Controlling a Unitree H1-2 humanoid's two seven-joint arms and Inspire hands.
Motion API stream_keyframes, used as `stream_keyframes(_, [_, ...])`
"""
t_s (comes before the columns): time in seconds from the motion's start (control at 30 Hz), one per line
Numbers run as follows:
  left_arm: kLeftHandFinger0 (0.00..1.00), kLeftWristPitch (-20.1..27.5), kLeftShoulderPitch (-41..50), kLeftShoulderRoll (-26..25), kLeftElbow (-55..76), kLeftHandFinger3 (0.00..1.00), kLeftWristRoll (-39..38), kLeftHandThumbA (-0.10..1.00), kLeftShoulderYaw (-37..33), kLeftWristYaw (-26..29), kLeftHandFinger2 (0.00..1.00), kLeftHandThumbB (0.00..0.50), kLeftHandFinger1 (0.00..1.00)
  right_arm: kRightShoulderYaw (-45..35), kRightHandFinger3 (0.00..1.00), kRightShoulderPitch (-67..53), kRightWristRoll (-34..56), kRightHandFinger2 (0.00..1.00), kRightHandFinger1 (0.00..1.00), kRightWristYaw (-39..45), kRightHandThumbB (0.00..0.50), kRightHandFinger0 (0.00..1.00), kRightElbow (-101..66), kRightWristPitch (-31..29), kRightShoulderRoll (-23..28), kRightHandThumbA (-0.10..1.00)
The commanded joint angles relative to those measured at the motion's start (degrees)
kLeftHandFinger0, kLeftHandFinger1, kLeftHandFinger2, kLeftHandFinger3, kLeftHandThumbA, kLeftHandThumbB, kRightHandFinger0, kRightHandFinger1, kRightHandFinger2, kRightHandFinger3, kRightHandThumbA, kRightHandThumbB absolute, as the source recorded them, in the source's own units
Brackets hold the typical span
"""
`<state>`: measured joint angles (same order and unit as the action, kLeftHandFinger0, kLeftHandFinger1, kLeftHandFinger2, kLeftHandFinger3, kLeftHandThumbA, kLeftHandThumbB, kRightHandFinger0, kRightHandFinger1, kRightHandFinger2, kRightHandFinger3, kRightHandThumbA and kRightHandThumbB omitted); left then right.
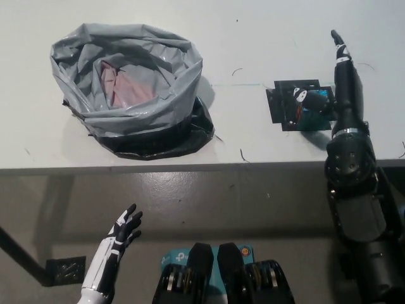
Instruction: Use the right hand to pick up a rubix's cube and place it into a plastic bag and lift the bag
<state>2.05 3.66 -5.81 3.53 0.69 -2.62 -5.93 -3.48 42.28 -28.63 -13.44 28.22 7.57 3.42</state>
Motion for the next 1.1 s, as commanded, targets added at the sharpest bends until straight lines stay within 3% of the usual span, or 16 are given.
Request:
stream_keyframes(0.0, [1.0,1.9,-0.3,-0.2,1.7,1.0,-0.9,1.0,-0.1,-0.7,1.0,0.083,1.0,-0.7,1.0,5.7,2.9,1.0,1.0,-1.7,0.452,1.0,3.0,1.2,1.1,0.86])
stream_keyframes(0.17, [1.0,2.1,-0.3,0.0,1.5,1.0,-0.9,1.0,-0.2,-0.7,1.0,0.089,1.0,-0.4,1.0,6.3,4.1,1.0,1.0,-0.4,0.464,1.0,3.9,4.7,0.6,0.88])
stream_keyframes(0.4, [1.0,2.0,0.0,-0.2,1.6,1.0,-1.2,1.0,-0.1,-1.0,1.0,0.096,1.0,-0.9,1.0,7.2,7.1,1.0,1.0,-0.6,0.473,1.0,9.1,5.3,0.6,0.84])
stream_keyframes(0.53, [1.0,2.0,0.1,-0.2,1.7,1.0,-1.2,1.0,-0.2,-1.0,1.0,0.089,1.0,-1.6,1.0,7.8,9.1,1.0,1.0,-0.8,0.455,1.0,12.2,4.6,0.7,0.82])
stream_keyframes(0.7, [1.0,2.5,0.0,-0.1,1.4,1.0,-1.1,1.0,-0.2,-0.9,1.0,0.084,1.0,-1.6,1.0,8.5,10.7,1.0,1.0,-0.5,0.5,1.0,15.0,3.3,0.7,0.84])
stream_keyframes(1.07, [1.0,2.1,-0.1,-0.2,1.9,1.0,-0.7,1.0,-0.3,-0.8,1.0,0.068,1.0,-0.6,1.0,8.6,12.8,1.0,1.0,0.0,0.486,1.0,19.8,1.6,1.0,0.82])
